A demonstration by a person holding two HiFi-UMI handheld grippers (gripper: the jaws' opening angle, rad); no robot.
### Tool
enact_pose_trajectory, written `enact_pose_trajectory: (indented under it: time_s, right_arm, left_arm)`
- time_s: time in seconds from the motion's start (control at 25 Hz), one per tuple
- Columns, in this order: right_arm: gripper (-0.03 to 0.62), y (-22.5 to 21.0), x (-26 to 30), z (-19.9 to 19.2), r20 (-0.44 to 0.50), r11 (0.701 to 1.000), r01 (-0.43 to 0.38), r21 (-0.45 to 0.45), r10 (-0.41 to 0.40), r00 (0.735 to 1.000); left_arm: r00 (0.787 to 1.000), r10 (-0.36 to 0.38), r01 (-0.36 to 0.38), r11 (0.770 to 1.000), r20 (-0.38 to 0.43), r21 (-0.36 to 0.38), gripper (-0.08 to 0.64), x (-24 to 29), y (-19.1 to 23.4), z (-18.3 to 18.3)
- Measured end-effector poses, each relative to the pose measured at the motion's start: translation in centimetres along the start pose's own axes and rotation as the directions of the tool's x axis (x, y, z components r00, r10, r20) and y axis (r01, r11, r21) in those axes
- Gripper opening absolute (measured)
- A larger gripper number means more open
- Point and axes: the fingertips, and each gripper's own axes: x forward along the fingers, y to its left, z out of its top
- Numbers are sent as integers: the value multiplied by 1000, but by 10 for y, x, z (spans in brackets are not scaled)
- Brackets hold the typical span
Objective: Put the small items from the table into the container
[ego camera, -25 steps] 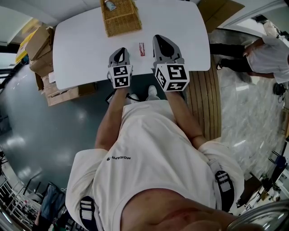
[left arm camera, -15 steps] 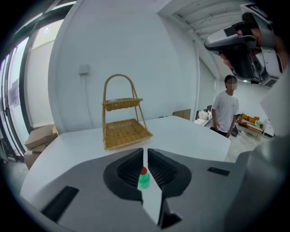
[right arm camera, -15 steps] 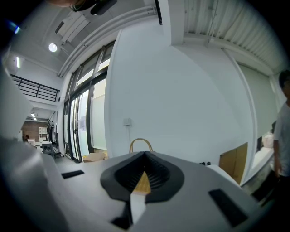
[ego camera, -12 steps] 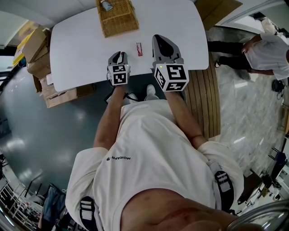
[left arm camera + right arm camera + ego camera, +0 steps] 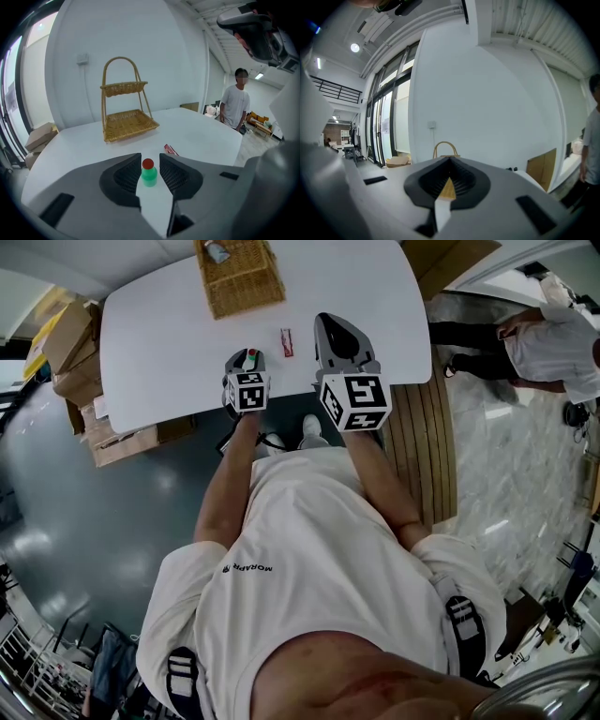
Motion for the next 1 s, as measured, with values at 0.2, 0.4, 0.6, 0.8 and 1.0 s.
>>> enact_pose_trajectory:
  time_s: [0.2, 0.4, 0.6, 0.8, 1.0]
  right_arm:
    - [12, 0, 0, -1, -3, 1000, 0, -7, 0, 1000]
    - [12, -3, 2, -4, -6, 1000, 3, -6, -3, 1000]
    - [12, -5, 3, -6, -15, 1000, 10, 0, -10, 1000]
    - [12, -5, 3, -6, -15, 1000, 12, 4, -12, 1000]
    - [12, -4, 2, -4, -9, 1000, 13, 7, -13, 1000]
  left_arm:
    - [999, 0, 0, 1000, -43, -4, 109, 12, 1, -14]
    - [998, 7, -8, 1000, -66, -15, 107, 20, 7, -23]
    - [999, 3, -3, 1000, -52, 0, 86, 20, 8, -20]
    - [999, -3, 2, 1000, -42, -16, 78, 19, 7, -20]
    - [1000, -6, 6, 1000, -12, -20, 78, 9, 5, -9]
